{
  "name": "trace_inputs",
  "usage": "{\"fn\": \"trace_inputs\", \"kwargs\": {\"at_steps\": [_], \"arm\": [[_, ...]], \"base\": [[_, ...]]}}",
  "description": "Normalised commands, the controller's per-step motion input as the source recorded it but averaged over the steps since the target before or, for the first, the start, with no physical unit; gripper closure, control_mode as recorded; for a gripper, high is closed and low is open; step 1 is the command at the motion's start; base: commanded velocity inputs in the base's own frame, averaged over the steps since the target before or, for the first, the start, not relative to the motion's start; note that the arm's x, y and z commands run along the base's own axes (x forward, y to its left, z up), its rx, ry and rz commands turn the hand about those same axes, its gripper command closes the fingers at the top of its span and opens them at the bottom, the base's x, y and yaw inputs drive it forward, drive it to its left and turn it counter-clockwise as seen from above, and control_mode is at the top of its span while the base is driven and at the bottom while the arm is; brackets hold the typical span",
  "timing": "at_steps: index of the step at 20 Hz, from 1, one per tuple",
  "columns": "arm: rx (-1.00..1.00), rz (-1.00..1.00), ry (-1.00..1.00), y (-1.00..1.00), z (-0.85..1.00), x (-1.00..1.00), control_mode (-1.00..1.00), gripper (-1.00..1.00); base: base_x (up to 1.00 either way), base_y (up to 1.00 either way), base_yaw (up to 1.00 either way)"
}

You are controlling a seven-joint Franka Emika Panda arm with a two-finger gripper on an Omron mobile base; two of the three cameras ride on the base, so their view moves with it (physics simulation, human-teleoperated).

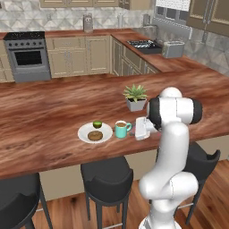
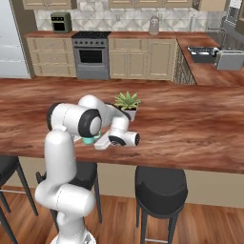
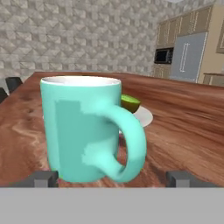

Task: Pick up the brewed coffee from the coffee machine and place it next to the breakfast plate on the dining counter.

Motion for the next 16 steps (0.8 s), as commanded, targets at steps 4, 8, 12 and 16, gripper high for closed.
{"fn": "trace_inputs", "kwargs": {"at_steps": [4,8,12,16], "arm": [[0.00,0.00,-0.01,-0.34,0.39,-0.45,-1.00,-1.00],[0.00,0.00,-0.02,-0.45,0.37,-0.50,-1.00,-1.00],[0.00,0.00,-0.01,-0.48,0.31,-0.55,-1.00,-1.00],[0.00,0.00,0.00,-0.37,0.41,-0.67,-1.00,-1.00]], "base": [[0.00,0.00,0.00],[0.00,0.00,0.00],[0.00,0.00,0.00],[0.00,0.00,0.00]]}}
